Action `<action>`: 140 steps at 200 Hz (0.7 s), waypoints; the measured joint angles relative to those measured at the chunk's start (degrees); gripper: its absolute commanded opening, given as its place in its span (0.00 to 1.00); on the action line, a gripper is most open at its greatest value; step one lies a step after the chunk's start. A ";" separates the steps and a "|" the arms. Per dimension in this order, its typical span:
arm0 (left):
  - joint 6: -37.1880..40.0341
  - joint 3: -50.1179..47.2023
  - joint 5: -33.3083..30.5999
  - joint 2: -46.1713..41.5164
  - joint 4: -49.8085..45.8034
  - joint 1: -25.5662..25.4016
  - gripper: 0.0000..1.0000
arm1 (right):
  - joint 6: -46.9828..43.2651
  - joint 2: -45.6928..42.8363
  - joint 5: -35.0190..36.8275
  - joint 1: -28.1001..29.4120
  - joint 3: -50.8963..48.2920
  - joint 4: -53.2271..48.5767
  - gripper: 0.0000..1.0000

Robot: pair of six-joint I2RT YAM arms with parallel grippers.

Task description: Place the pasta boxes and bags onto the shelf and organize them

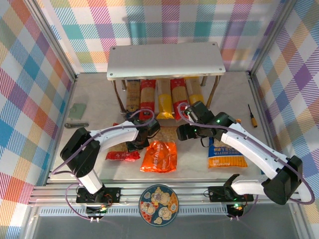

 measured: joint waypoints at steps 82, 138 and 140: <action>2.71 -2.97 -0.76 -13.18 0.46 -0.26 0.58 | 5.42 3.26 7.91 -6.38 -6.93 -6.23 0.85; 6.19 -3.26 -2.78 -26.77 0.48 -0.28 0.59 | 8.85 7.23 13.79 -11.45 -10.32 -8.39 0.85; 6.34 -3.21 -2.86 -27.06 0.48 -0.28 0.59 | 8.90 7.41 13.86 -11.69 -10.32 -8.39 0.85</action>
